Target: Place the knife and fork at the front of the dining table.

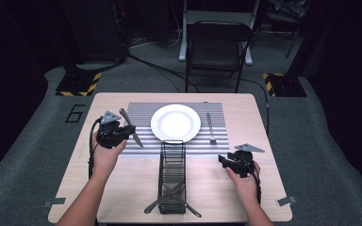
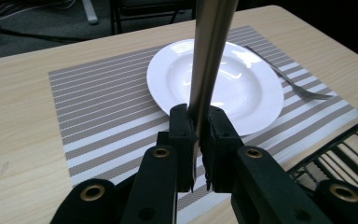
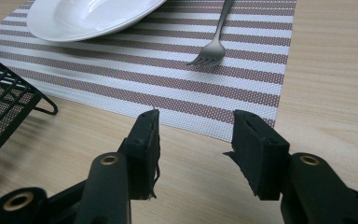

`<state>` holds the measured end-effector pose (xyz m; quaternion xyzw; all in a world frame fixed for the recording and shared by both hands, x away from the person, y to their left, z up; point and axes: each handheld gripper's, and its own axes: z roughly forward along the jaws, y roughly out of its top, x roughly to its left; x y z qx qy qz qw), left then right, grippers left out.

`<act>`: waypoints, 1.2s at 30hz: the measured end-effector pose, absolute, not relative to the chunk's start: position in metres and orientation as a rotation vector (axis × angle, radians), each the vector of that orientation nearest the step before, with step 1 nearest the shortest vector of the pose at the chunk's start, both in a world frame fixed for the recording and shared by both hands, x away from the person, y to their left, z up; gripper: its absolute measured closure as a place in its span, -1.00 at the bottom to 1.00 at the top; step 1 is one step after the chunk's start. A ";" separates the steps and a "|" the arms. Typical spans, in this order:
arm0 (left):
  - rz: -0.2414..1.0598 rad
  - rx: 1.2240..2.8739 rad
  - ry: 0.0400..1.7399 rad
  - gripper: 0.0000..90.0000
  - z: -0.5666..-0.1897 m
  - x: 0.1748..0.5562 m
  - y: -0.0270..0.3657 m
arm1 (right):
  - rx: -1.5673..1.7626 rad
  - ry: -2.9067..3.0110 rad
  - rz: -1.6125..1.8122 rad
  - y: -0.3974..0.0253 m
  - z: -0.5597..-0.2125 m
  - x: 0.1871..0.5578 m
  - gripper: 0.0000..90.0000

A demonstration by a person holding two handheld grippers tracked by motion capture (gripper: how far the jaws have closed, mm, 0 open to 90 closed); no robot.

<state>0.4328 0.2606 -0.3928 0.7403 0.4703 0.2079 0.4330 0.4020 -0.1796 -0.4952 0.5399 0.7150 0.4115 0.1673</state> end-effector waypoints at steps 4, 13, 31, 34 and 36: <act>0.524 1.864 1.192 0.84 -0.399 0.433 0.264 | 1.542 2.033 1.171 -0.180 -0.495 0.402 0.14; 0.535 1.861 1.240 0.84 -0.406 0.429 0.276 | 1.537 2.033 1.170 -0.180 -0.495 0.402 0.14; 0.541 1.824 1.291 0.84 -0.420 0.445 0.277 | 1.541 2.030 1.169 -0.180 -0.495 0.402 0.14; 0.551 1.805 1.303 0.84 -0.422 0.451 0.274 | 1.541 2.031 1.171 -0.181 -0.496 0.402 0.14; 0.556 1.796 1.308 0.84 -0.424 0.455 0.272 | 1.540 2.032 1.172 -0.181 -0.496 0.403 0.14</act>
